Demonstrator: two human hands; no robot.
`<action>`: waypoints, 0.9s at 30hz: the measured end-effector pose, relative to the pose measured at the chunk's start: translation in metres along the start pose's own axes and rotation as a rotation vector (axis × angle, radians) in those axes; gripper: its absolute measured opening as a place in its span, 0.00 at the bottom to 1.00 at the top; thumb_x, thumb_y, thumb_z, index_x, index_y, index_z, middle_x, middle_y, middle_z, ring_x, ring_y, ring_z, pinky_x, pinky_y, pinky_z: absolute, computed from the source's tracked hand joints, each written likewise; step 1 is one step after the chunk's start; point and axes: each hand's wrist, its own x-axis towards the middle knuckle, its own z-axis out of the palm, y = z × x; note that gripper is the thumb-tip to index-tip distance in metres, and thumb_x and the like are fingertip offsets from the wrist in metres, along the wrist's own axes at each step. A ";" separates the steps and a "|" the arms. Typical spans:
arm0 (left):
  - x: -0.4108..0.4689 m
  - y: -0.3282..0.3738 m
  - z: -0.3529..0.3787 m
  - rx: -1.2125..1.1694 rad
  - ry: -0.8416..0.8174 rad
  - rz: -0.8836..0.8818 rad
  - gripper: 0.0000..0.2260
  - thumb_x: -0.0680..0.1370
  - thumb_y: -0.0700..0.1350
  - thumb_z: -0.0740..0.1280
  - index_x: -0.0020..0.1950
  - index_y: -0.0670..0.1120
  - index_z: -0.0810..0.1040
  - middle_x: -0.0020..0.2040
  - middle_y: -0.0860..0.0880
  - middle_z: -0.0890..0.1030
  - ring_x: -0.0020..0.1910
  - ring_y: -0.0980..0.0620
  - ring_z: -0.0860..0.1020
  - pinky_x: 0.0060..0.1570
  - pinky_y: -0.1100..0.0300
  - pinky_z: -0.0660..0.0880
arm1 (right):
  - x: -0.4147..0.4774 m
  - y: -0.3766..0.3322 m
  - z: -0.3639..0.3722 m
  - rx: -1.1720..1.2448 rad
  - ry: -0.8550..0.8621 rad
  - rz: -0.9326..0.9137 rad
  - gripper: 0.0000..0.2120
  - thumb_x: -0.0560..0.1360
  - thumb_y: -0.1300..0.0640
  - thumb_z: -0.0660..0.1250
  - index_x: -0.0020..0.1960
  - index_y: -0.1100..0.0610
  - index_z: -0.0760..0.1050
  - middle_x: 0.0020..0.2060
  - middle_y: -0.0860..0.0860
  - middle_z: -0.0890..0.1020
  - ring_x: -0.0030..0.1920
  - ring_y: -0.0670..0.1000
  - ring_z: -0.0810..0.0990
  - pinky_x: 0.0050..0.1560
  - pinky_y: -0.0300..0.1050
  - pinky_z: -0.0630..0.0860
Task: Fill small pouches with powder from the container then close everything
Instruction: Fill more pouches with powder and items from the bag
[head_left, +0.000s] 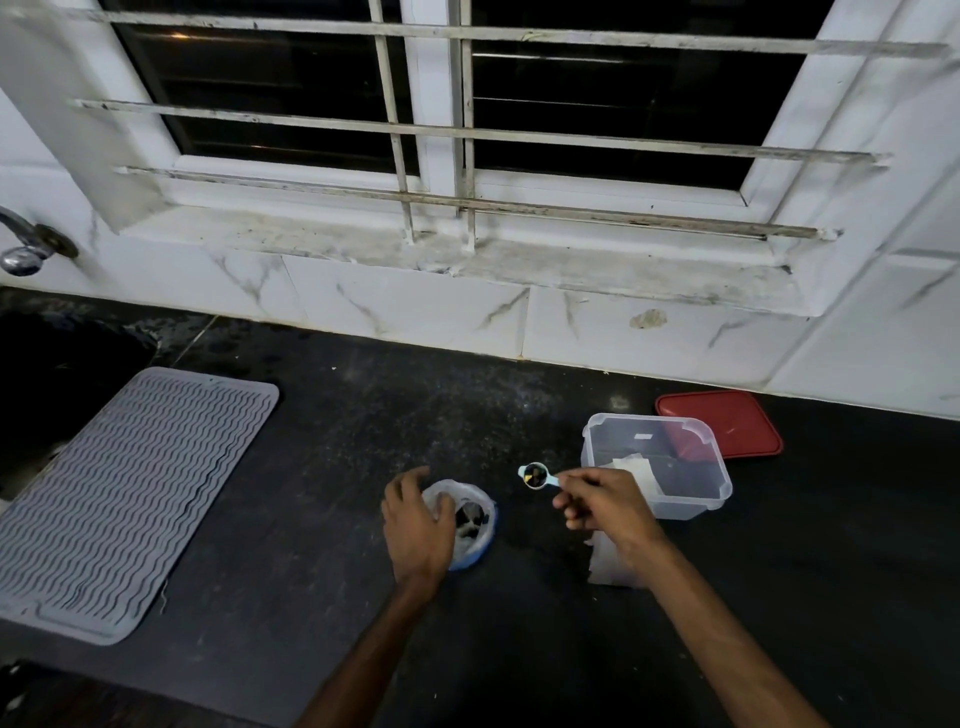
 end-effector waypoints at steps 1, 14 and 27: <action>-0.004 0.007 0.002 -0.029 0.001 0.092 0.17 0.76 0.44 0.68 0.65 0.48 0.73 0.65 0.48 0.71 0.62 0.51 0.70 0.59 0.59 0.68 | -0.003 -0.001 -0.007 0.009 0.001 -0.006 0.06 0.79 0.63 0.65 0.49 0.61 0.81 0.34 0.56 0.83 0.30 0.47 0.77 0.32 0.40 0.78; -0.093 0.069 0.108 -0.093 -0.572 0.025 0.30 0.62 0.57 0.78 0.60 0.50 0.73 0.56 0.53 0.74 0.54 0.56 0.75 0.57 0.59 0.75 | -0.031 0.019 -0.111 -0.035 0.065 -0.016 0.06 0.78 0.63 0.66 0.50 0.62 0.82 0.34 0.56 0.84 0.31 0.48 0.78 0.33 0.41 0.78; -0.126 0.094 0.124 -0.154 -0.363 -0.007 0.22 0.72 0.42 0.70 0.65 0.50 0.71 0.60 0.53 0.72 0.53 0.57 0.75 0.53 0.65 0.69 | -0.019 0.034 -0.138 -0.393 -0.064 -0.123 0.07 0.78 0.63 0.65 0.46 0.57 0.81 0.33 0.55 0.85 0.30 0.47 0.78 0.32 0.40 0.78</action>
